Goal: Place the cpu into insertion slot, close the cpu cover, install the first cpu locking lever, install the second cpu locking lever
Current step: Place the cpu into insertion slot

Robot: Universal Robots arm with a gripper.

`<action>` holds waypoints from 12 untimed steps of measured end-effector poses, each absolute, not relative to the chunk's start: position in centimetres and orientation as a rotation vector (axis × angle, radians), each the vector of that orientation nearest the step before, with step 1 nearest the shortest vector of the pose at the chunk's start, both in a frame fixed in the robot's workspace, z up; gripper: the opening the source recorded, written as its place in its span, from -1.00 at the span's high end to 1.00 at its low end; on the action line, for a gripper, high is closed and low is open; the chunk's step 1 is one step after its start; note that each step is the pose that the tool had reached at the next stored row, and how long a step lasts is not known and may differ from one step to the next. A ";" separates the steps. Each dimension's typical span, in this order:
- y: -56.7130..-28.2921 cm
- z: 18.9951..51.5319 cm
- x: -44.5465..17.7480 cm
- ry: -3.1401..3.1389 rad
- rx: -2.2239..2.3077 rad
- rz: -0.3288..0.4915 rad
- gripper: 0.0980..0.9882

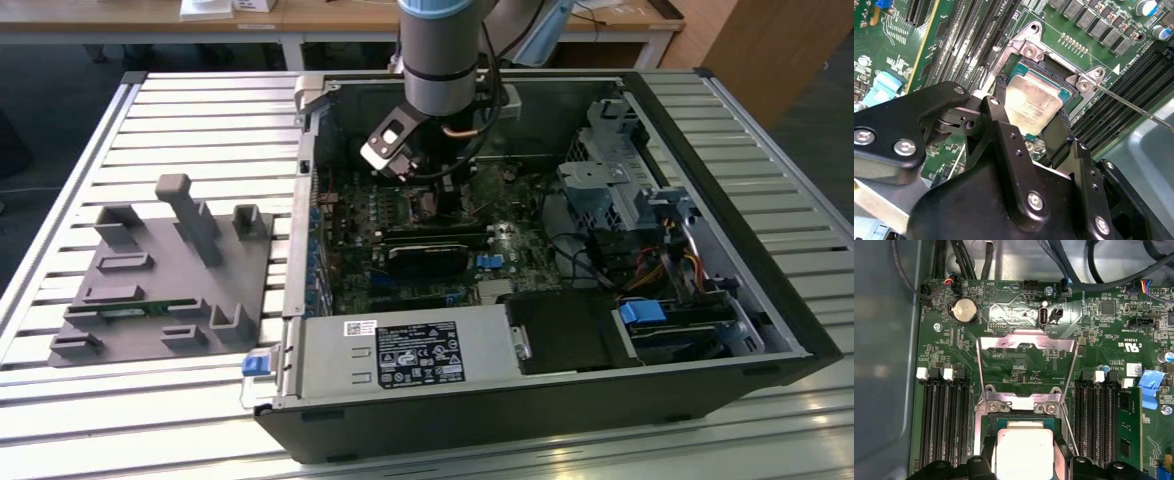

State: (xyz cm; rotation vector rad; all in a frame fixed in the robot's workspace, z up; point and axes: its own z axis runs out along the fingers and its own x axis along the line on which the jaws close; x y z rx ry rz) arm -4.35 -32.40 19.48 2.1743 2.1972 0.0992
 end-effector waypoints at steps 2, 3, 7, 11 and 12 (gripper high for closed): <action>-32.3 19.4 -4.3 2.197 2.175 0.098 0.00; -32.3 19.3 -4.4 2.197 2.175 0.097 0.00; -32.3 19.2 -4.3 2.197 2.175 0.098 0.00; -32.3 19.2 -4.3 2.197 2.175 0.098 0.00; -32.3 19.2 -4.3 2.198 2.175 0.100 0.00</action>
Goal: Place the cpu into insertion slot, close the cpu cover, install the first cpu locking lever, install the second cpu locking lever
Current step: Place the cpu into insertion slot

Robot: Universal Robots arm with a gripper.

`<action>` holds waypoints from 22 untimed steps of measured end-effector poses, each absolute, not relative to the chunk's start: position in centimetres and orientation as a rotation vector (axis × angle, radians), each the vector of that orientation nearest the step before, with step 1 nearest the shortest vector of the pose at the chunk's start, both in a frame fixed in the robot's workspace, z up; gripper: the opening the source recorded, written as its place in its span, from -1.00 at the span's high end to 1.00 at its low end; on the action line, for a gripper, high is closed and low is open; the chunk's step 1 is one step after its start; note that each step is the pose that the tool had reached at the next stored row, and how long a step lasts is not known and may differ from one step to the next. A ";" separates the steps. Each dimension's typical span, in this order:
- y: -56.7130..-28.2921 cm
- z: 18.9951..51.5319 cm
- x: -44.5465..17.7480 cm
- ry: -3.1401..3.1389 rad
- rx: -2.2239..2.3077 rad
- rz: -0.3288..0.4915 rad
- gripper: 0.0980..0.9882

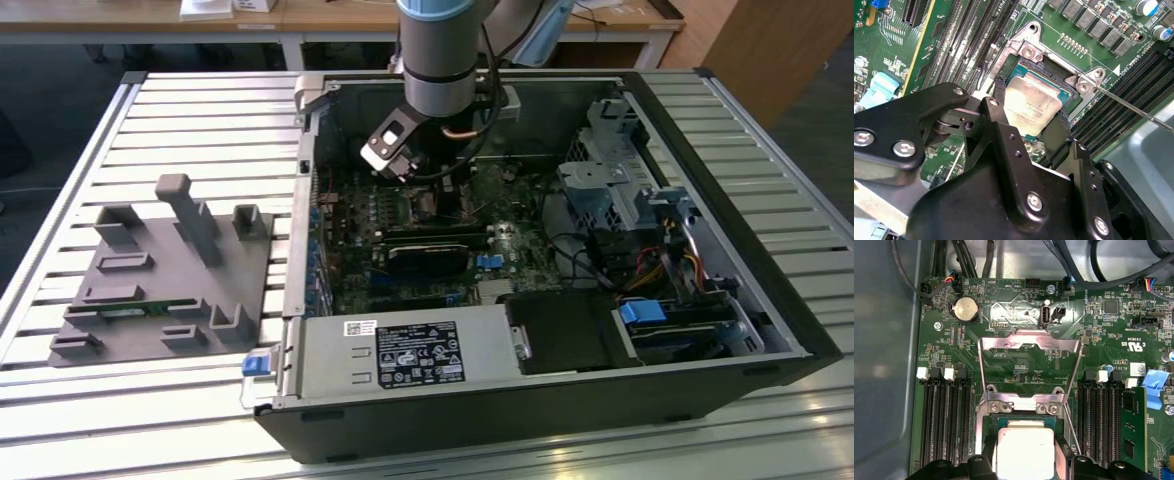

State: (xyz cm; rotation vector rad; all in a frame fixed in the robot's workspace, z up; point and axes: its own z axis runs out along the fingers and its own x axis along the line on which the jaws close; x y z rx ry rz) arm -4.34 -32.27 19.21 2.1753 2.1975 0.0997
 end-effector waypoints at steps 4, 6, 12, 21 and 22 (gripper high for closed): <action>-32.3 19.2 -4.3 2.197 2.175 0.098 -0.15; -32.3 19.2 -4.3 2.197 2.175 0.098 -0.15; -32.3 19.4 -4.4 2.197 2.175 0.098 -0.15; -32.3 20.0 -4.3 2.198 2.177 0.099 -0.15; -32.3 20.0 -4.3 2.199 2.177 0.099 -0.15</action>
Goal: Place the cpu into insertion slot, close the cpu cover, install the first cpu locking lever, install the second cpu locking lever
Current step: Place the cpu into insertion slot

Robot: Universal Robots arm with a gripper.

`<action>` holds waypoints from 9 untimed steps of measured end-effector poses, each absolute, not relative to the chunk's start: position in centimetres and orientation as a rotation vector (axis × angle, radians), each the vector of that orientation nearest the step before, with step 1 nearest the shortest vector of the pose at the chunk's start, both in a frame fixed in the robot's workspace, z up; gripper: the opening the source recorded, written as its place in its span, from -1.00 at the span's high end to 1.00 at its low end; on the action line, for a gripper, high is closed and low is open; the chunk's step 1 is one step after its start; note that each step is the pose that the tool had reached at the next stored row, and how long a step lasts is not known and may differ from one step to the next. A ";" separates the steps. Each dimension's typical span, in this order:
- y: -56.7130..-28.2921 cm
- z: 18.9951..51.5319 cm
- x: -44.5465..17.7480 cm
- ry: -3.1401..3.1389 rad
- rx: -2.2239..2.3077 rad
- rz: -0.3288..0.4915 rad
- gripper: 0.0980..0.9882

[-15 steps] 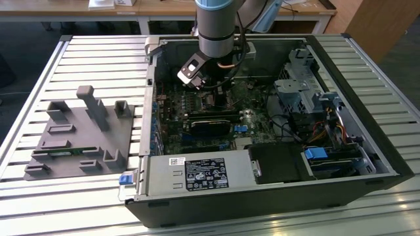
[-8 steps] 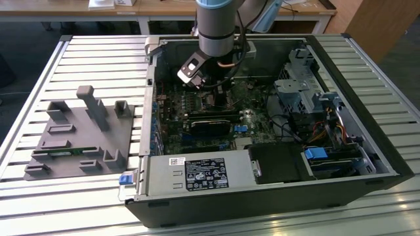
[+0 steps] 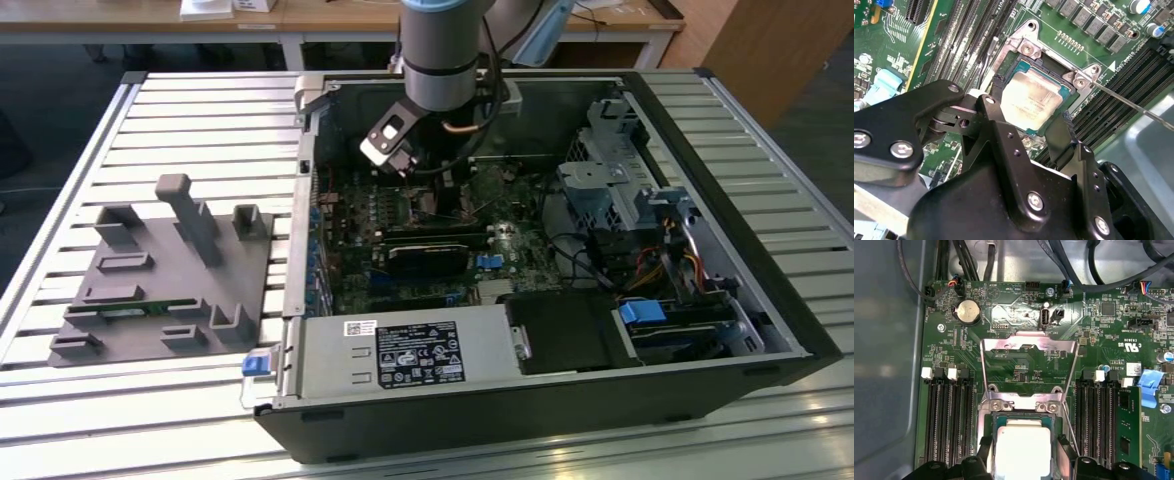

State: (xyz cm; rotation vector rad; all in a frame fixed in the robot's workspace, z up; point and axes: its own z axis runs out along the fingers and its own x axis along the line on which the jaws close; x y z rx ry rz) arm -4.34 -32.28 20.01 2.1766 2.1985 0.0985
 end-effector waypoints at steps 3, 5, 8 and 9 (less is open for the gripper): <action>-32.3 20.2 -4.3 2.199 2.177 0.098 -0.15; -32.3 20.4 -4.3 2.200 2.178 0.096 -0.15; -32.3 20.5 -4.3 2.201 2.179 0.095 0.02; -32.3 20.6 -4.3 2.201 2.180 0.094 0.02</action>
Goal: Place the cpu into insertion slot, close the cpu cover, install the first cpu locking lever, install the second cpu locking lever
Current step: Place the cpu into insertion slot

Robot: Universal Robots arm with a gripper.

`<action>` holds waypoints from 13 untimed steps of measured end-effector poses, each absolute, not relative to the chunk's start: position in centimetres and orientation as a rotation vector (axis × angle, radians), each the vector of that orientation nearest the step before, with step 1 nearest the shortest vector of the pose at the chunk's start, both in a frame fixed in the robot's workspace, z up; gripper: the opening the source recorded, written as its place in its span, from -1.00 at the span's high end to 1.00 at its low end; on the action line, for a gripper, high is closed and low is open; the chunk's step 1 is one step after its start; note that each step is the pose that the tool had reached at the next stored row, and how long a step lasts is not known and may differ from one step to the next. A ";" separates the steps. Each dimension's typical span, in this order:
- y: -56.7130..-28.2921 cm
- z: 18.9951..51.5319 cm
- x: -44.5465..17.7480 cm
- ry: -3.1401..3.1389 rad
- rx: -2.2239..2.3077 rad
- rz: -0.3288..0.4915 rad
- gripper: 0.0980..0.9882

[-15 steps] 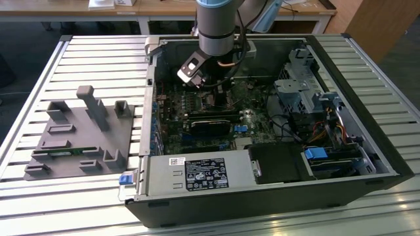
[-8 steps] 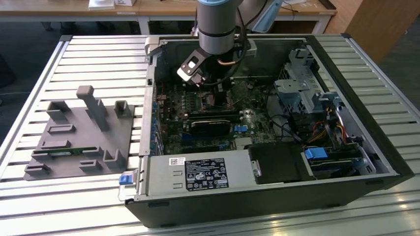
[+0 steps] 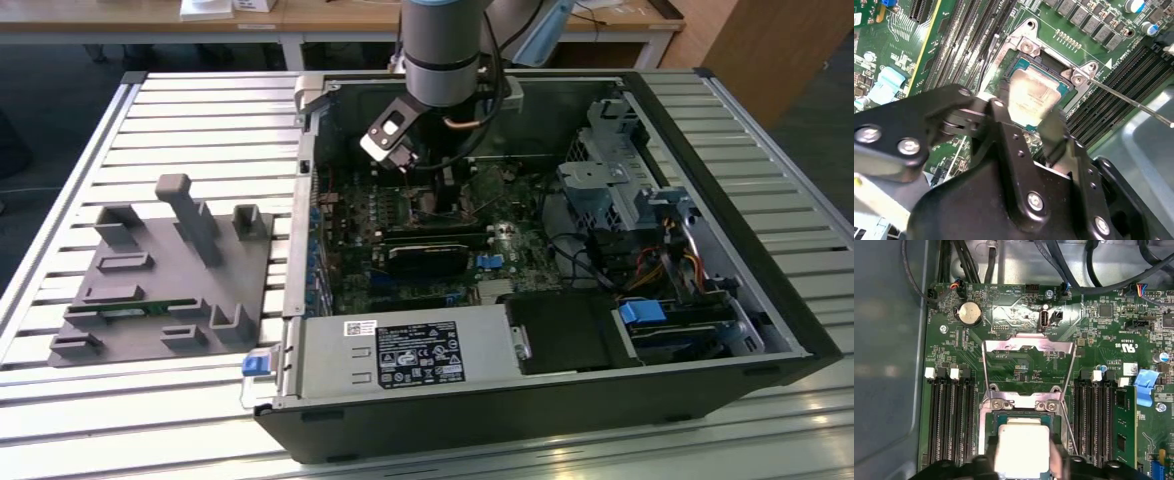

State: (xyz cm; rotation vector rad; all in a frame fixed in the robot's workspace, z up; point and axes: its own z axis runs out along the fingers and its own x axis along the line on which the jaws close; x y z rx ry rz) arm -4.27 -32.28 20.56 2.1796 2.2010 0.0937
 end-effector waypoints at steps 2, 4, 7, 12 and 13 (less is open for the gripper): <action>-32.3 20.6 -4.3 2.201 2.181 0.092 0.29; -32.3 20.6 -4.2 2.202 2.181 0.091 0.42; -32.3 20.7 -4.2 2.202 2.182 0.089 0.68; -32.3 20.7 -4.2 2.202 2.184 0.088 0.98; -32.3 20.7 -4.2 2.202 2.184 0.088 0.98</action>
